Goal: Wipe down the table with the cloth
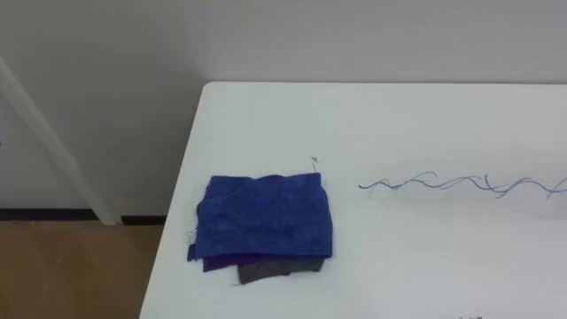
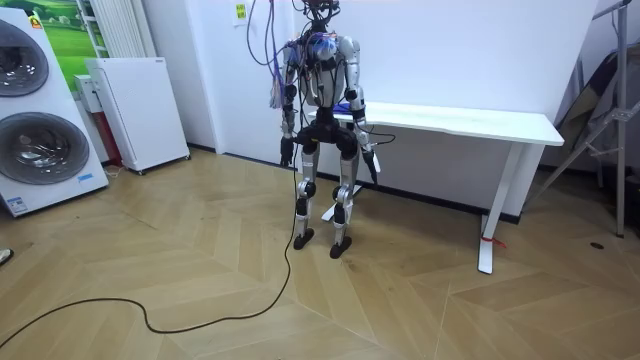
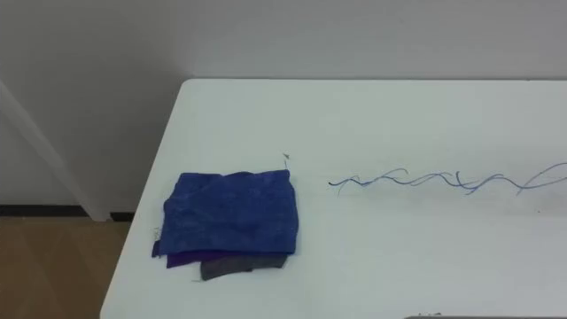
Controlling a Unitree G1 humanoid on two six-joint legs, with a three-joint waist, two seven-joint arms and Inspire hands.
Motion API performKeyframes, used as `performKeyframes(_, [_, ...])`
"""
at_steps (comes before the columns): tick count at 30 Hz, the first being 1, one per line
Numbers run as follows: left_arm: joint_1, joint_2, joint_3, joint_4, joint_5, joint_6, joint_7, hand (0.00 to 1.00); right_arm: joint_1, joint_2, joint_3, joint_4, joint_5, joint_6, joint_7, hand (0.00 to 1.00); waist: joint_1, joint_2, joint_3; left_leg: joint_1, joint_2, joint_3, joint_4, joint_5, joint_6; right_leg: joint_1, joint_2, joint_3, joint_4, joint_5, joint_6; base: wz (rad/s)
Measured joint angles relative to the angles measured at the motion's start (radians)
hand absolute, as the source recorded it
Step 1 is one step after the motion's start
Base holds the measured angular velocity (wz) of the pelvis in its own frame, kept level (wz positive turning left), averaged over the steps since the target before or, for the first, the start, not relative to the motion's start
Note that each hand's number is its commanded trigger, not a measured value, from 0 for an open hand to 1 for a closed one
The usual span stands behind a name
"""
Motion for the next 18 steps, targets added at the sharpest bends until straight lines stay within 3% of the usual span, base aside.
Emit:
performKeyframes(11, [-0.010,0.000,0.000,0.001,-0.002,-0.016,0.001,0.00,-0.001,0.000,0.002,0.000,0.013,-0.001,0.010,0.00,0.002,-0.001,0.0006,-0.001,0.000,0.000,0.001,0.000,0.000,-0.003,-0.001,-0.001,0.000,0.000,0.000,0.00])
performKeyframes(18, [-0.011,-0.003,-0.009,0.004,-0.011,-0.022,0.002,0.00,-0.006,0.000,0.000,0.002,0.115,0.000,0.009,0.00,0.002,-0.004,0.0012,-0.002,-0.001,0.000,0.001,0.000,0.000,-0.007,-0.001,0.006,0.002,0.000,0.000,-0.01])
